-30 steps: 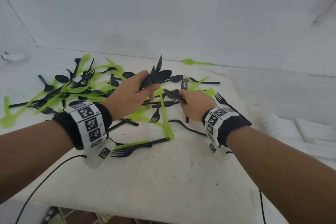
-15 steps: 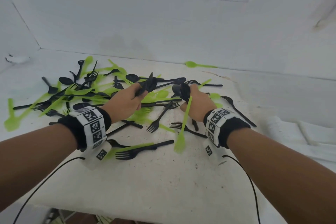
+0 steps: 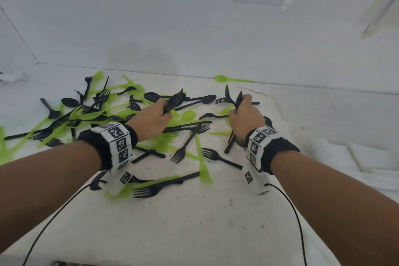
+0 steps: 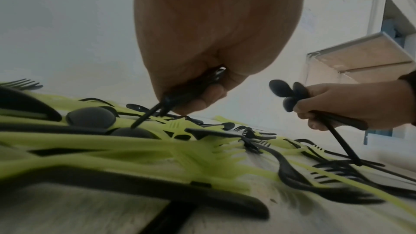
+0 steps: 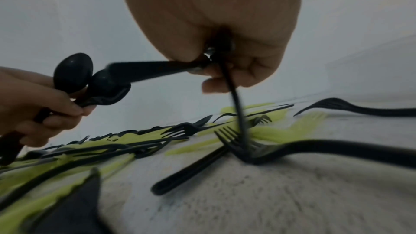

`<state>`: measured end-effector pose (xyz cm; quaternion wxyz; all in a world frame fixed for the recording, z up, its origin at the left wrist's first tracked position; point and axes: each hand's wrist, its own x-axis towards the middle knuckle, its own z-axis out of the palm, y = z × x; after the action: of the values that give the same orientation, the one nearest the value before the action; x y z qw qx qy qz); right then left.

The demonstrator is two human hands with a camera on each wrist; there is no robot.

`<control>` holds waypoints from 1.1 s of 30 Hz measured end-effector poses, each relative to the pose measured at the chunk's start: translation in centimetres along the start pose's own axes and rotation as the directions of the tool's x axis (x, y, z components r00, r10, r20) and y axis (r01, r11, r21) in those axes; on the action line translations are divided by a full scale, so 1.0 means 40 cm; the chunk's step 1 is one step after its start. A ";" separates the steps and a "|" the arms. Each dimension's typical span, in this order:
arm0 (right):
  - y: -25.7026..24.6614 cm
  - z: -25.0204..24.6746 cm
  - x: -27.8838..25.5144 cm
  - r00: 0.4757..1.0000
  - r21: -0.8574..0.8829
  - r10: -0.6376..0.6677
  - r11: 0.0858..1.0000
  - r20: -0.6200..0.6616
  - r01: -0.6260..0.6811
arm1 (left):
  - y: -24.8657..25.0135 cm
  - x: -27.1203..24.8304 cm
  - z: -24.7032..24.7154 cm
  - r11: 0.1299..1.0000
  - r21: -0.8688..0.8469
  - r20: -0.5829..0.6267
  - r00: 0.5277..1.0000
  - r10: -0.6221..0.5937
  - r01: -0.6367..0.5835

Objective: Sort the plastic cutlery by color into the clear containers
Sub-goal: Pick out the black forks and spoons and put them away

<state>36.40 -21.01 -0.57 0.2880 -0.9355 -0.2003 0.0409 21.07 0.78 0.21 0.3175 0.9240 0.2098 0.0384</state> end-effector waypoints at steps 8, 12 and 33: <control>-0.033 0.033 0.094 0.990 0.111 -0.049 0.993 0.135 0.034 | 0.015 0.049 0.013 0.989 -0.074 -0.021 0.991 -0.132 0.131; -0.092 0.067 0.144 0.947 0.001 -0.149 0.988 0.284 0.155 | -0.007 0.030 -0.011 0.973 -0.126 -0.027 0.979 -0.200 0.196; -0.194 0.153 0.214 0.956 -0.201 -0.041 0.974 0.290 0.103 | -0.126 0.231 -0.087 0.948 0.297 0.047 0.993 0.105 -0.114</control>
<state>40.35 -8.56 -1.01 0.1555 -0.9375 -0.2768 0.1422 26.94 10.15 -0.63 0.1747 0.9720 0.1567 0.0093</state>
